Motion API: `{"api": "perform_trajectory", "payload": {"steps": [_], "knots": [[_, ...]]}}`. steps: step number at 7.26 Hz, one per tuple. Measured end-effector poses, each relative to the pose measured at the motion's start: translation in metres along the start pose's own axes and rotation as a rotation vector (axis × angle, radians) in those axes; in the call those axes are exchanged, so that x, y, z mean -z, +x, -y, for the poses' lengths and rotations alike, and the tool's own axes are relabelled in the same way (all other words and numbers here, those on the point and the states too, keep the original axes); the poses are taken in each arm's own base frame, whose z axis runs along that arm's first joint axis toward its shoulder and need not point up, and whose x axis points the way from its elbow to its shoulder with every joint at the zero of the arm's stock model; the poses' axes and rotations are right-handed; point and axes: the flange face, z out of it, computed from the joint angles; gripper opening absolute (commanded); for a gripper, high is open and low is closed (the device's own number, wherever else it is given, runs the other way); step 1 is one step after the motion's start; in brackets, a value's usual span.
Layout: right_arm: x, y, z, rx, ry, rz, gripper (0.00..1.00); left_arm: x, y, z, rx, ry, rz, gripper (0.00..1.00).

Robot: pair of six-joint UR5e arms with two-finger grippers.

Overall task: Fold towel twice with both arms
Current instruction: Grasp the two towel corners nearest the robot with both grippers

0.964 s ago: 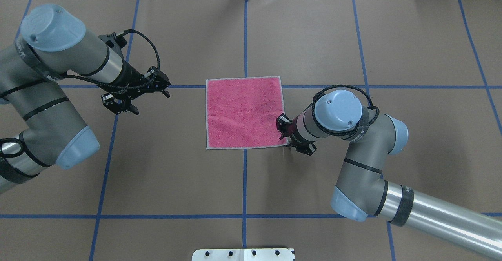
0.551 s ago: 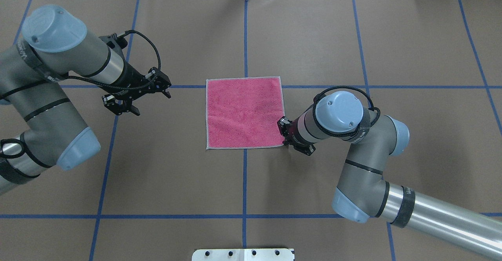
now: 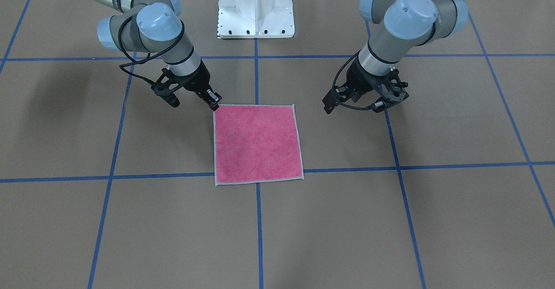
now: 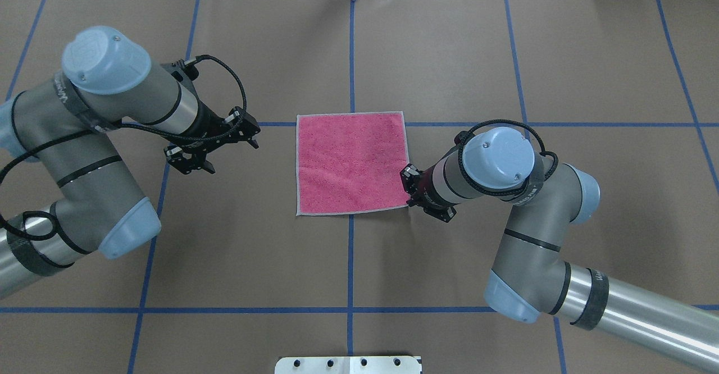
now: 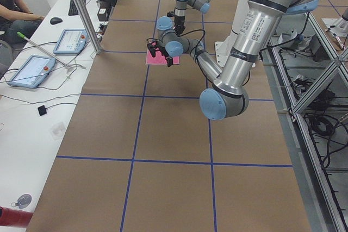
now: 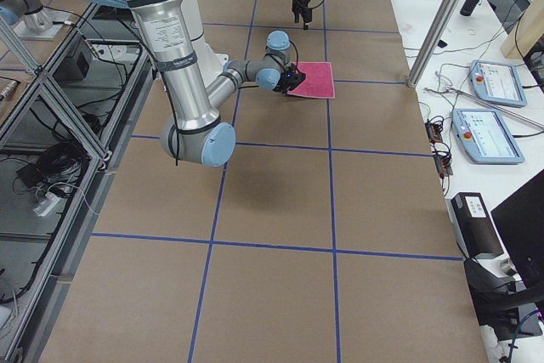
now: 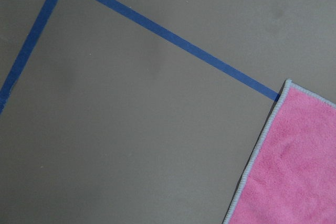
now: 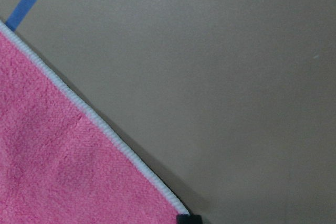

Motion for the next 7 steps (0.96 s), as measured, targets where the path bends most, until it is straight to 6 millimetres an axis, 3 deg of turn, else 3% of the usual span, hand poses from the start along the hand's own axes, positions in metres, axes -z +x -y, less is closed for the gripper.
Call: {"api": "perform_trajectory", "payload": {"steps": [2, 7], "knots": [[0.006, 0.005, -0.001, -0.013, -0.003, 0.004, 0.00, -0.026, 0.016, -0.038, 0.001, 0.029, 0.003, 0.98], [0.013, 0.017, -0.007, -0.019, -0.014, 0.000, 0.00, -0.077, 0.027, -0.104, -0.040, 0.044, 0.030, 0.78]]}}
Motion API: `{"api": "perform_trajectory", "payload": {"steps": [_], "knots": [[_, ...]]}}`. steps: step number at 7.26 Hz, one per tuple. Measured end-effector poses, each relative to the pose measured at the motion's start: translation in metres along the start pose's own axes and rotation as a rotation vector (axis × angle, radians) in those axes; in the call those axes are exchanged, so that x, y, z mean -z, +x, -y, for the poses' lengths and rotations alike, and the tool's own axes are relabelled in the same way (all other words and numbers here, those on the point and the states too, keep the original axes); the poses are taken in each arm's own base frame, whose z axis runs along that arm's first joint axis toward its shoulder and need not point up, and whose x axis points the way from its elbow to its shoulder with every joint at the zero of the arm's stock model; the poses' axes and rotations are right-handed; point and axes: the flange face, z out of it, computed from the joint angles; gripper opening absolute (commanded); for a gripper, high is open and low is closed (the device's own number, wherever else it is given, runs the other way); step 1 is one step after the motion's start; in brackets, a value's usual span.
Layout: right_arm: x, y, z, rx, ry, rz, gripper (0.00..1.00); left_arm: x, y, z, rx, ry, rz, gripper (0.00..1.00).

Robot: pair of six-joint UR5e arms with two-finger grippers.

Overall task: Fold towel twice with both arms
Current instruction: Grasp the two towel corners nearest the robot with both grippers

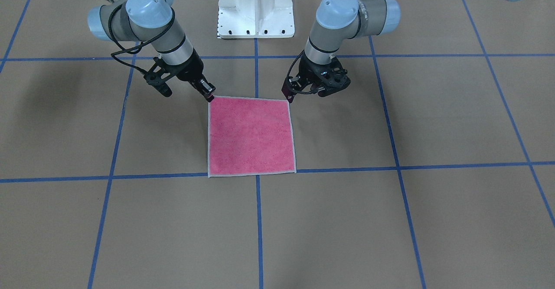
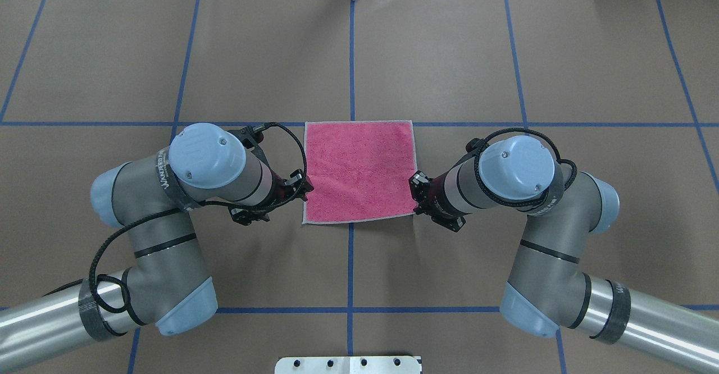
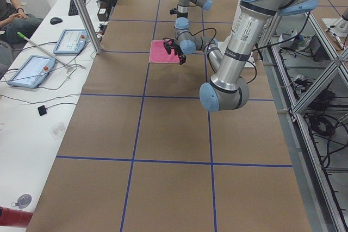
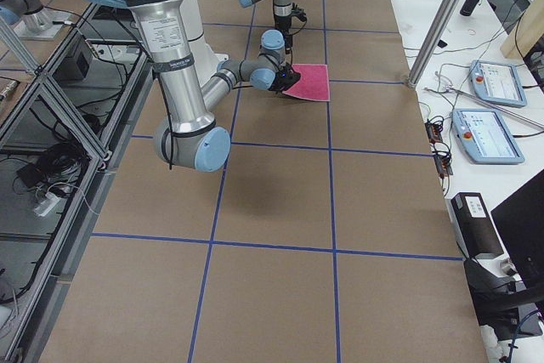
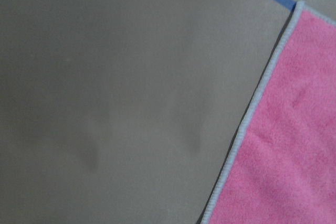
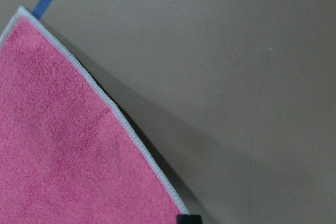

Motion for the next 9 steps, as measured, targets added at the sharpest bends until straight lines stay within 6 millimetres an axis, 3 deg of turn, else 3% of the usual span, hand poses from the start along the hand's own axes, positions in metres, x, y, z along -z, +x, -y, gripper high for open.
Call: {"api": "perform_trajectory", "payload": {"steps": [3, 6, 9], "knots": [[-0.002, 0.002, -0.002, 0.002, -0.002, -0.004, 0.00, -0.019, 0.017, -0.010, -0.010, -0.002, 0.017, 0.71], [-0.002, 0.003, -0.001, 0.002, -0.002, -0.006, 0.00, -0.030, 0.016, -0.013, -0.014, -0.006, 0.036, 0.53], [-0.002, 0.003, -0.001, 0.002, -0.001, -0.007, 0.00, -0.036, 0.016, -0.017, -0.015, -0.011, 0.044, 0.52]]}}
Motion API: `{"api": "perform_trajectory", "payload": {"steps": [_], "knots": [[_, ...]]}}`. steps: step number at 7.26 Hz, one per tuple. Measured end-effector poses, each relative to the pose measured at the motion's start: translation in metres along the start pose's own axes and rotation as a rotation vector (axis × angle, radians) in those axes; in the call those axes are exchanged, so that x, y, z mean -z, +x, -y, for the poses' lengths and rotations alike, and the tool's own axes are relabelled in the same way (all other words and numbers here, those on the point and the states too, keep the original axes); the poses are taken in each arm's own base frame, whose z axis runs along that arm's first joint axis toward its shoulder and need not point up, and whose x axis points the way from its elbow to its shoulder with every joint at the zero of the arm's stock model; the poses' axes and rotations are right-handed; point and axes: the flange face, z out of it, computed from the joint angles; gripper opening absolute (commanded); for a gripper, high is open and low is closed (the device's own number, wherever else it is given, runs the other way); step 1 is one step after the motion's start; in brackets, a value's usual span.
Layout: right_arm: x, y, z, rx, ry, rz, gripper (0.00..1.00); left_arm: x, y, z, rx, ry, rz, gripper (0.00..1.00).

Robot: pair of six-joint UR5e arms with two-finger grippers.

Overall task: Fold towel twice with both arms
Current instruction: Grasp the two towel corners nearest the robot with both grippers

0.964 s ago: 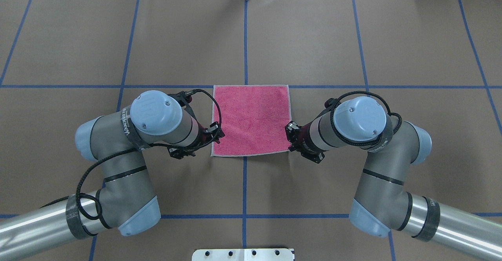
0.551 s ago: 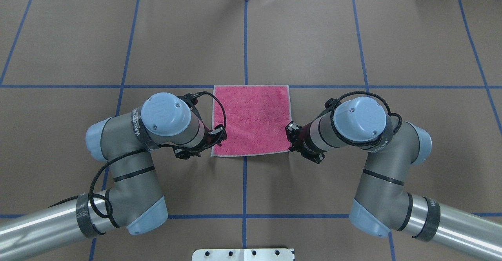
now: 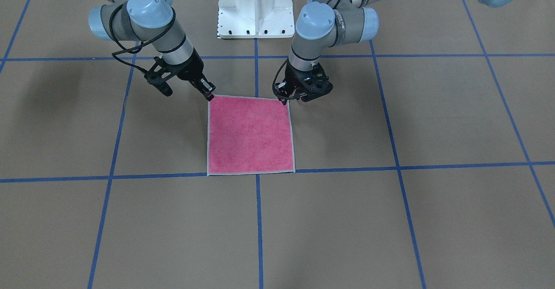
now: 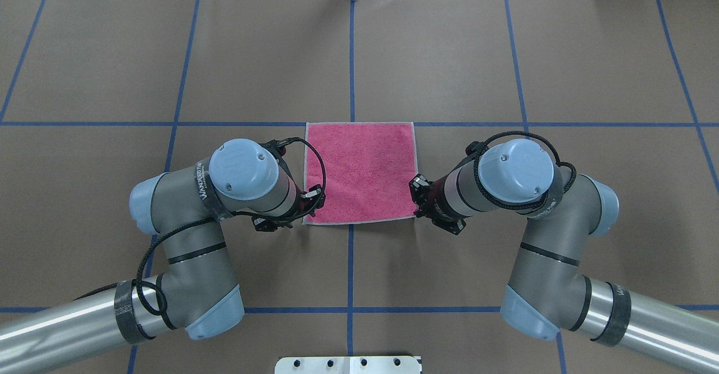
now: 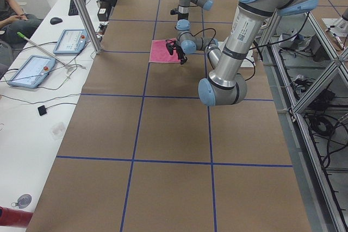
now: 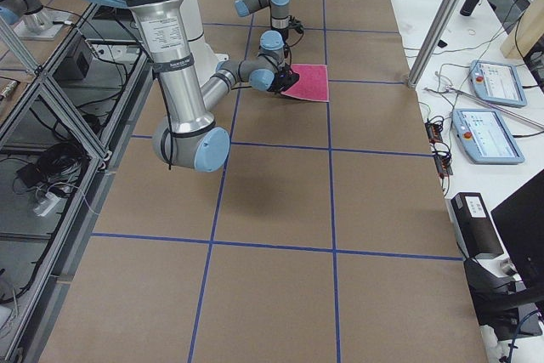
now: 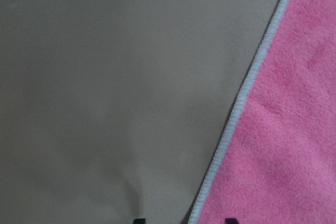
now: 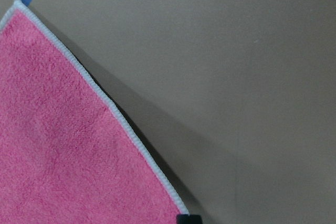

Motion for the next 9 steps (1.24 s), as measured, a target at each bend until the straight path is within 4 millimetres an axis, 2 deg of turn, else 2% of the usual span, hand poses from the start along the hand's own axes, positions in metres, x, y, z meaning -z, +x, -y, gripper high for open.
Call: {"api": "perform_trajectory", "payload": {"steps": [6, 7, 8, 9], "knots": [[0.0002, -0.0002, 0.0005, -0.001, 0.001, 0.000, 0.00, -0.0050, -0.0004, -0.0019, -0.002, -0.003, 0.001, 0.48], [0.0003, -0.0002, 0.0006, -0.001, 0.001, 0.001, 0.00, -0.0076, -0.0002, -0.0014, -0.003, -0.005, -0.005, 0.38], [0.0003, -0.0002, 0.0006, -0.001, 0.001, 0.001, 0.00, -0.0095, 0.0001, -0.0011, -0.004, -0.006, -0.009, 0.15], [0.0003, -0.0002, 0.0006, -0.001, 0.001, 0.001, 0.00, -0.0097, 0.0010, -0.0012, -0.004, -0.006, -0.013, 0.00]]}}
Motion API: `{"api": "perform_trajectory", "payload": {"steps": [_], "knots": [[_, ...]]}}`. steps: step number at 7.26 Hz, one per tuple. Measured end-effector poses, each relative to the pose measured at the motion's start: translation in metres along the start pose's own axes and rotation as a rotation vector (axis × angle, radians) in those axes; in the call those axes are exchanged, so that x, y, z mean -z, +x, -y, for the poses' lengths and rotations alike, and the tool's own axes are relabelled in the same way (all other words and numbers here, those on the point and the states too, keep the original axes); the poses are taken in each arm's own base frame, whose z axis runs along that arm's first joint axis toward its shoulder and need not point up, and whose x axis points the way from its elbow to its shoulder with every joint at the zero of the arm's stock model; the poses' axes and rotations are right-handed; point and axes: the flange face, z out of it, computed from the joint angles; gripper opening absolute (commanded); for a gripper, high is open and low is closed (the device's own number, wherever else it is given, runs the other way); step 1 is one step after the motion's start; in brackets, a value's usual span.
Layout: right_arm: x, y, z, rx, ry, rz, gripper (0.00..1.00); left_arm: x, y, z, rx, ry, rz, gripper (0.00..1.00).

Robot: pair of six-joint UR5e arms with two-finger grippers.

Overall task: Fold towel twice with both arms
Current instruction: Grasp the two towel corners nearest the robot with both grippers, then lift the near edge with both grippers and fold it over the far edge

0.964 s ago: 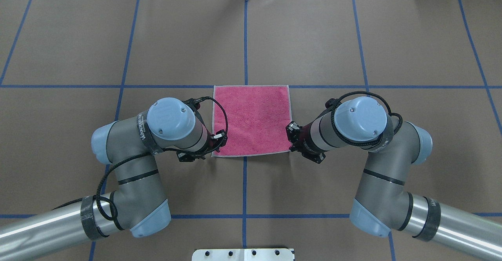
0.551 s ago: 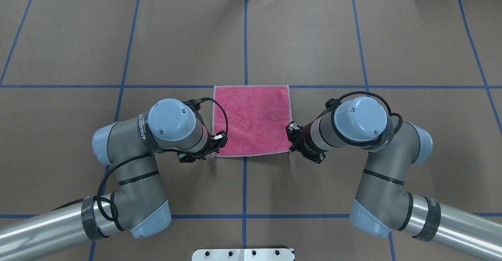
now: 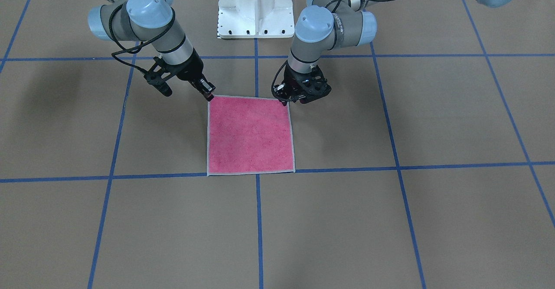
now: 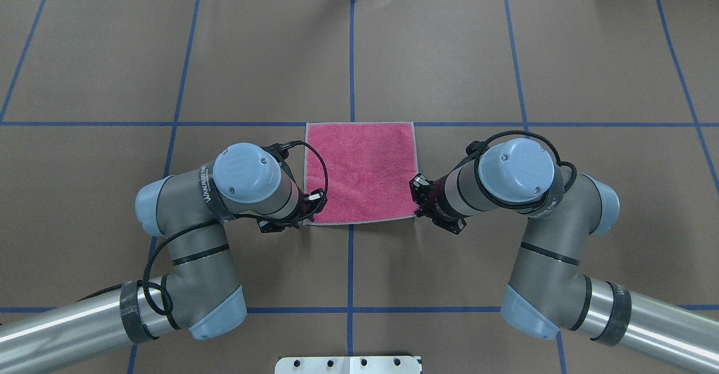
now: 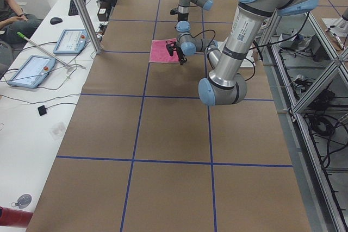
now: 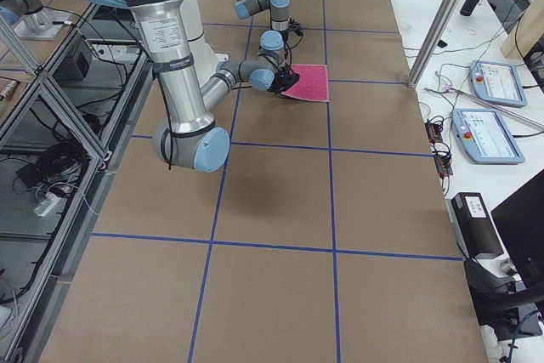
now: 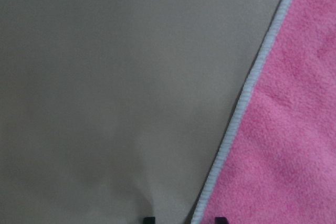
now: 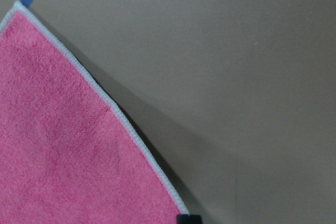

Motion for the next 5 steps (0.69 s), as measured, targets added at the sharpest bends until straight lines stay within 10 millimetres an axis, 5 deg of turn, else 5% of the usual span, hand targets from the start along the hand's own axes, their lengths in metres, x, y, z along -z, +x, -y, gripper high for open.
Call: {"api": "perform_trajectory", "payload": {"steps": [5], "knots": [[0.0035, 0.0009, 0.0005, -0.001, -0.002, 0.003, 0.00, 0.0106, 0.0059, -0.0046, 0.006, -0.011, -0.020, 0.00]]}}
